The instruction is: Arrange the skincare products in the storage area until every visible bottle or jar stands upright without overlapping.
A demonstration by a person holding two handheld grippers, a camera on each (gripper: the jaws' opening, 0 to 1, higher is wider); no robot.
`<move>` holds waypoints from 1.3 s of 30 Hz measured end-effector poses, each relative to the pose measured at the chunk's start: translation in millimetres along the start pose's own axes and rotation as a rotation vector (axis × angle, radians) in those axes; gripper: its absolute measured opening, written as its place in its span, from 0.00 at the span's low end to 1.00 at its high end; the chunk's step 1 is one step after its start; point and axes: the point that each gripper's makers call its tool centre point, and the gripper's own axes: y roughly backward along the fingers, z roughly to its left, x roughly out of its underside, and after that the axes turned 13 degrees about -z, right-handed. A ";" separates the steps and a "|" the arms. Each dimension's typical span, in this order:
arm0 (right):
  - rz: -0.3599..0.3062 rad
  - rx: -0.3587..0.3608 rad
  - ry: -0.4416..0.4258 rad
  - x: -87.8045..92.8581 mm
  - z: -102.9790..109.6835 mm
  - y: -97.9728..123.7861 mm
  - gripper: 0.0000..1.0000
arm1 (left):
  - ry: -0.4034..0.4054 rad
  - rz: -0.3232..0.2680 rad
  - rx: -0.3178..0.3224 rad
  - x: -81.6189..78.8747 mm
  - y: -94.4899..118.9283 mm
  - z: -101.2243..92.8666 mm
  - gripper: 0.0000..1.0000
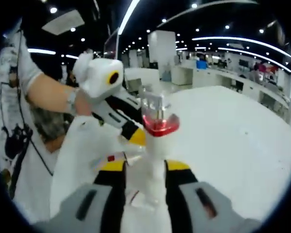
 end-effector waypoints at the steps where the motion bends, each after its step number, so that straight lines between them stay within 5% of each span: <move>1: -0.018 0.022 -0.013 -2.0 -3.3 0.2 0.35 | -0.003 0.010 -0.007 2.8 5.6 0.5 0.18; 11: -0.086 0.132 -0.072 -9.9 -1.7 3.7 0.41 | 0.047 -0.087 -0.117 -5.1 72.3 6.6 0.19; 20: -0.131 0.165 -0.041 -23.2 37.1 8.5 0.38 | 0.080 -0.102 -0.294 10.5 139.5 8.2 0.19; 28: -0.068 0.014 0.082 -27.7 88.1 -31.3 0.36 | 0.211 -0.077 -0.528 53.7 196.8 12.4 0.19; 33: -0.005 -0.025 0.194 -31.0 106.5 -63.1 0.34 | 0.247 -0.059 -0.565 70.6 215.3 4.5 0.19; 39: 0.127 -0.039 0.279 -12.5 108.6 -97.5 0.33 | 0.264 -0.075 -0.597 82.7 235.5 -2.4 0.19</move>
